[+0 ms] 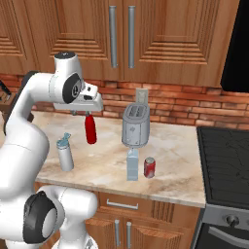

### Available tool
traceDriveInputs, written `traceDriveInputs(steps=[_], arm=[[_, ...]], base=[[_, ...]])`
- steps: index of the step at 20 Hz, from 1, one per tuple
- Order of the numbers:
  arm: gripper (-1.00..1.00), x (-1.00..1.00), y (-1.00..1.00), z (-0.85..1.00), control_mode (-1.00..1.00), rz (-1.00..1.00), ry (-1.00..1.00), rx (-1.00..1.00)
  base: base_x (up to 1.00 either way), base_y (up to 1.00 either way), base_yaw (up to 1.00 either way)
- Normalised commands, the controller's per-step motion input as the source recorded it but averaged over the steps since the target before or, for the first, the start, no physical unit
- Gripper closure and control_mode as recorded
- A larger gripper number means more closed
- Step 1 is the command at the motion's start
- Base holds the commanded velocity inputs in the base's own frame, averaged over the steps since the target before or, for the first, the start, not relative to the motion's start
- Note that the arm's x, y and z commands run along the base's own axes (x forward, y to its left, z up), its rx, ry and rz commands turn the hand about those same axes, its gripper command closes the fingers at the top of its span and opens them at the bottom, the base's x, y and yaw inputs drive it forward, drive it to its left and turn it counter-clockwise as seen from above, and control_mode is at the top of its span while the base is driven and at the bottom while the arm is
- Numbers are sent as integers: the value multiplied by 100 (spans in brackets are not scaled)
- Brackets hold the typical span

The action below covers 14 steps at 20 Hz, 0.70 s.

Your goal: Move the drinks to the dining counter.

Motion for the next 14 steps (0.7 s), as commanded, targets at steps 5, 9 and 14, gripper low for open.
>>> traceDriveInputs(steps=[5,9,14], arm=[[-100,-24,0,-1,-100,0,-2,0],[-100,-69,31,-9,-100,6,0,-4],[-100,-60,58,0,-100,7,0,-9]], base=[[0,0,0],[0,0,0],[0,0,0]])
